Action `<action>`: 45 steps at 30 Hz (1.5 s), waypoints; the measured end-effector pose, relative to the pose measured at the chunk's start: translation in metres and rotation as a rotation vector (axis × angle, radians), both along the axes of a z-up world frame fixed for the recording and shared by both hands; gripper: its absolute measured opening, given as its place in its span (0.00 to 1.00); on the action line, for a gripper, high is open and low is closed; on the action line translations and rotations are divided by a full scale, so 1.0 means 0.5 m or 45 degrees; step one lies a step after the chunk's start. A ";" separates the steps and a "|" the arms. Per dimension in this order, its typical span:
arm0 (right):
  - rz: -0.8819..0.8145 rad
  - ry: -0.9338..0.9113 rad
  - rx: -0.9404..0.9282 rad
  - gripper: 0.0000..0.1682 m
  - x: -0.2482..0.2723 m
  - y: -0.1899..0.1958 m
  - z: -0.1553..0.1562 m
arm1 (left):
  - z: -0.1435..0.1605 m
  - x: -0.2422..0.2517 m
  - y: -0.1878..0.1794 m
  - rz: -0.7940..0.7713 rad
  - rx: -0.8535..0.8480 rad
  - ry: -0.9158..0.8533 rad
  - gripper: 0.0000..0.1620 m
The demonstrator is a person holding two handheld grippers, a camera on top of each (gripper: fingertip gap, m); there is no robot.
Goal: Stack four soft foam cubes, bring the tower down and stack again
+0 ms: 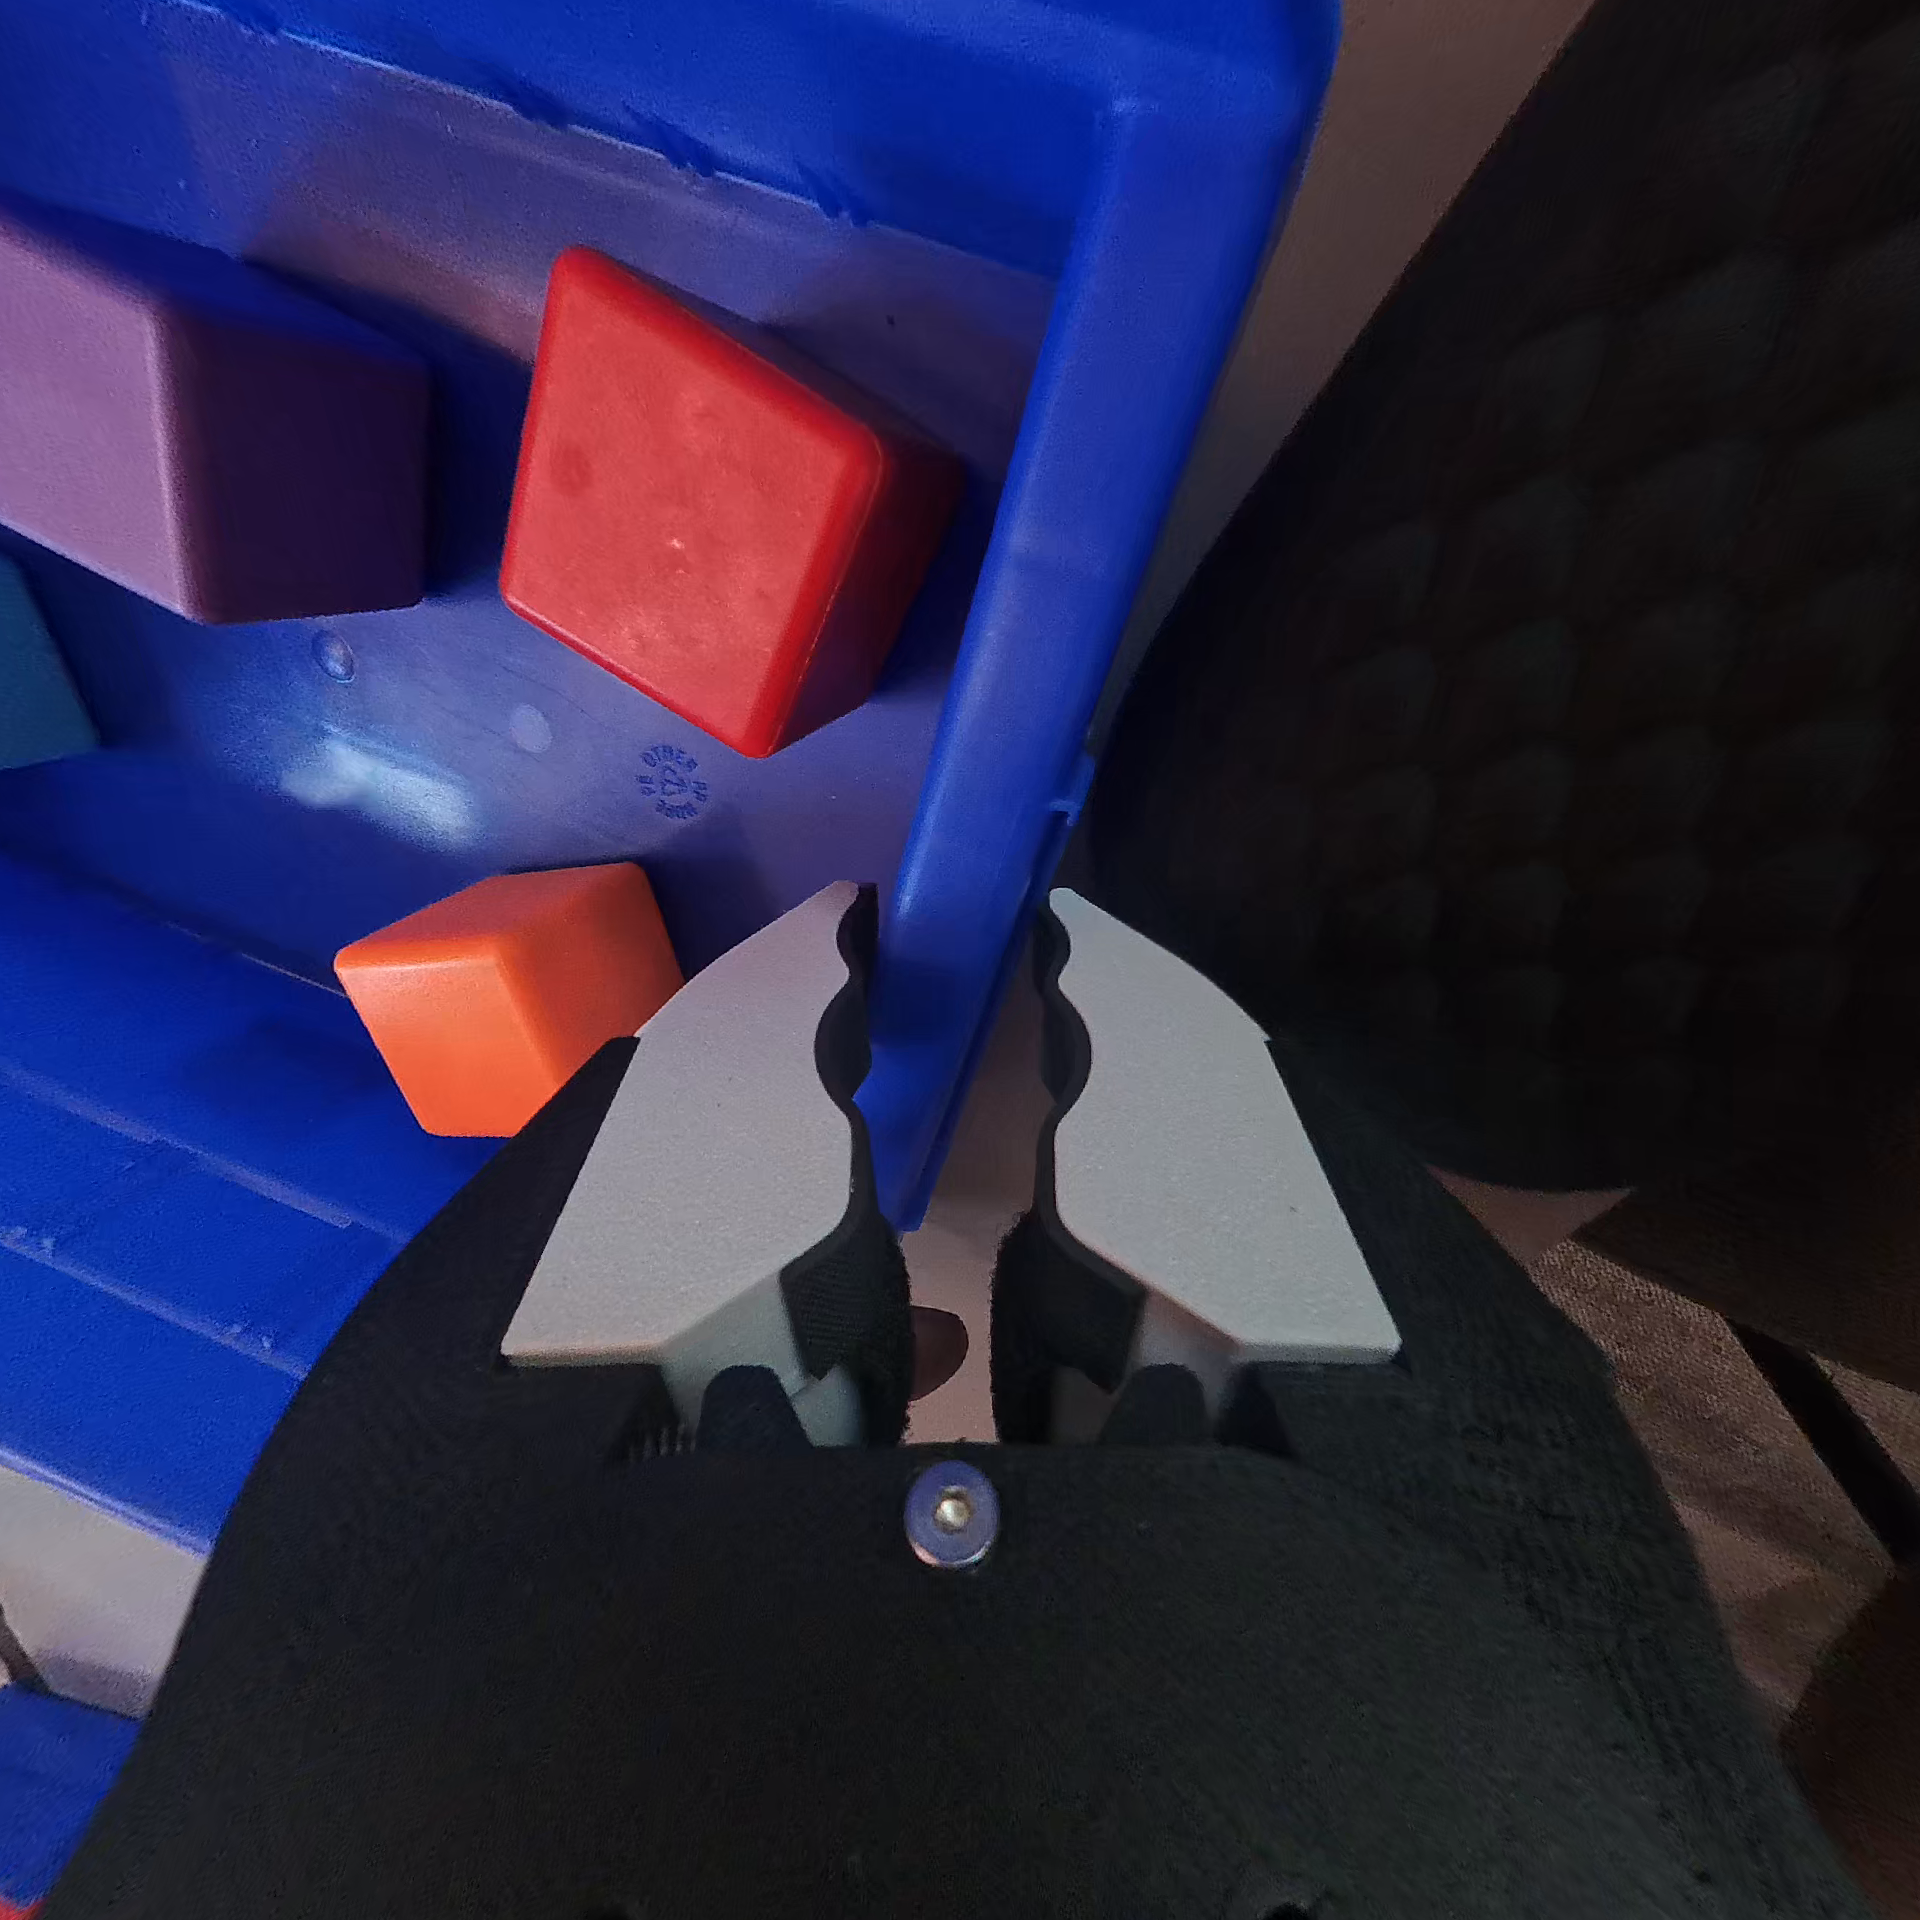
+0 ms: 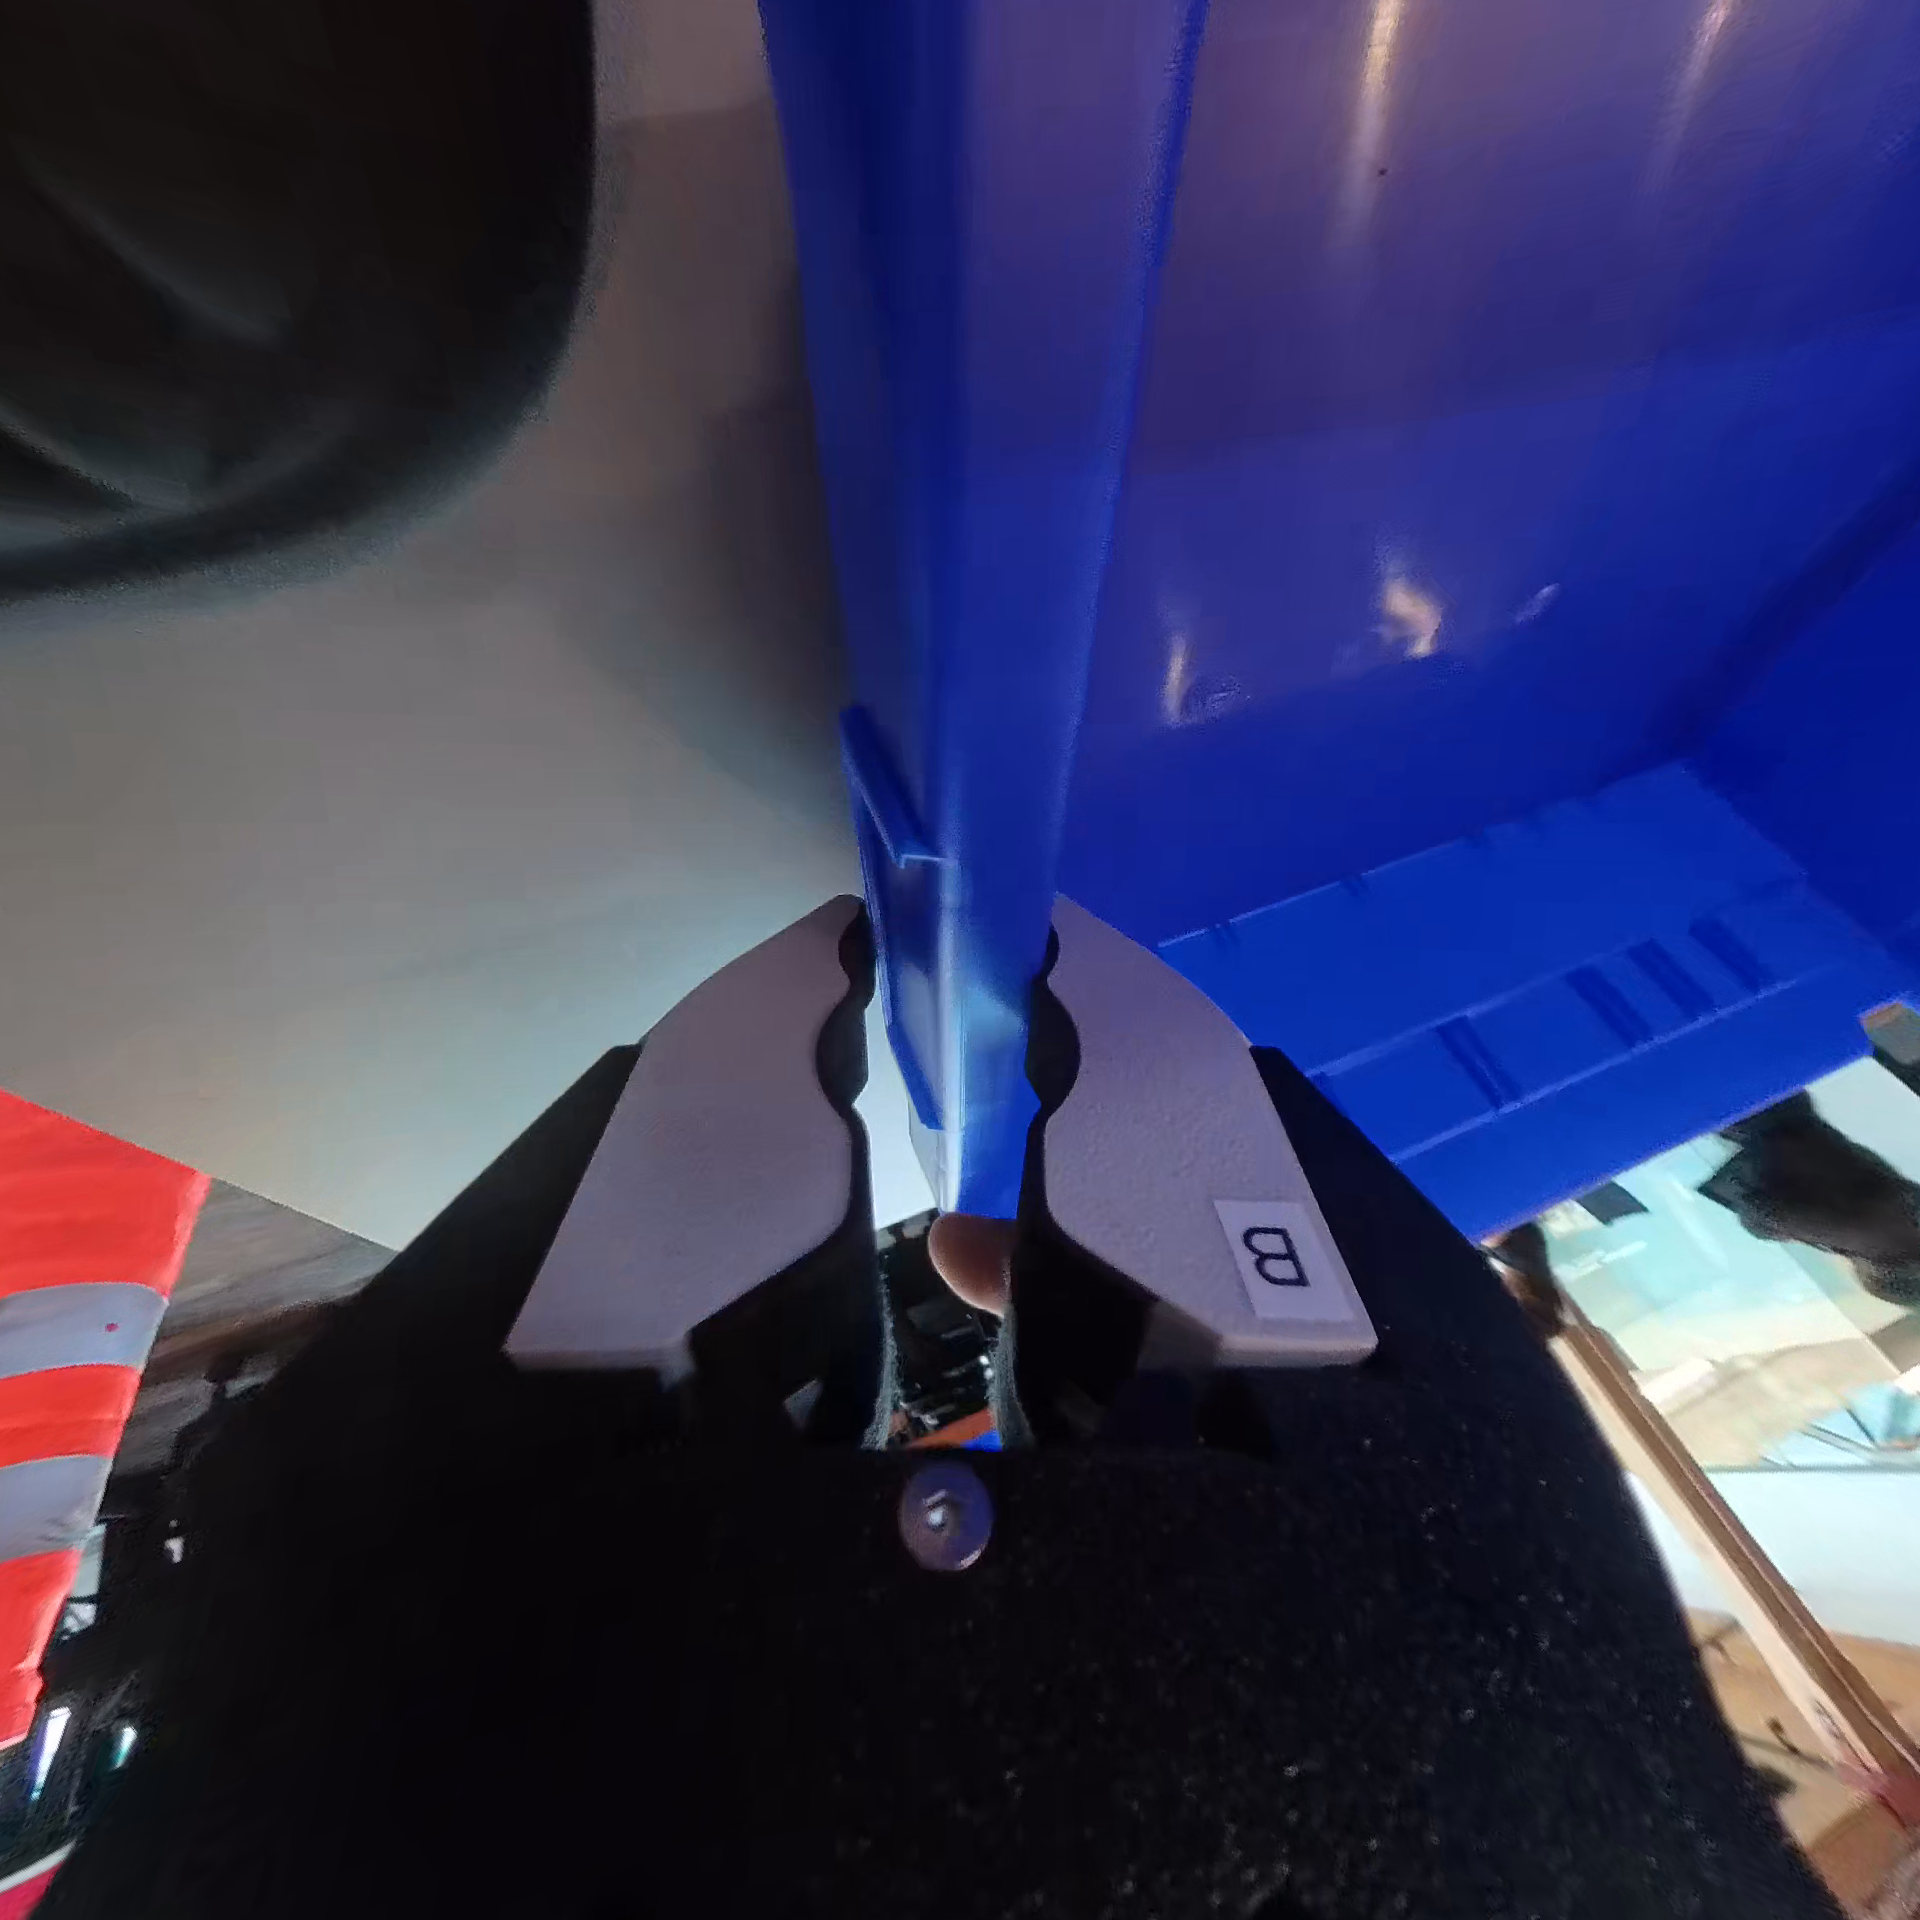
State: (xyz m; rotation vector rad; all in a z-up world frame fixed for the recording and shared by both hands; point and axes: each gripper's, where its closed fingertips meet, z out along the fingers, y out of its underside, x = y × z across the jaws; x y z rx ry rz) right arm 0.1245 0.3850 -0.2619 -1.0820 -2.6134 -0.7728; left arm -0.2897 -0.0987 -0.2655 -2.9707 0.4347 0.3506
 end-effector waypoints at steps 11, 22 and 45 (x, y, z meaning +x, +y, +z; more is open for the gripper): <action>0.031 0.222 0.070 0.18 -0.006 0.002 -0.001 | 0.002 -0.034 -0.084 -0.252 0.086 0.003 0.17; -0.319 1.083 -0.572 0.39 -0.102 -0.115 0.118 | 0.113 -0.010 -0.002 0.059 0.844 -0.199 0.43; -0.852 1.770 -1.487 0.70 -0.358 -0.290 0.246 | 0.144 -0.089 -0.009 1.137 1.110 0.035 0.61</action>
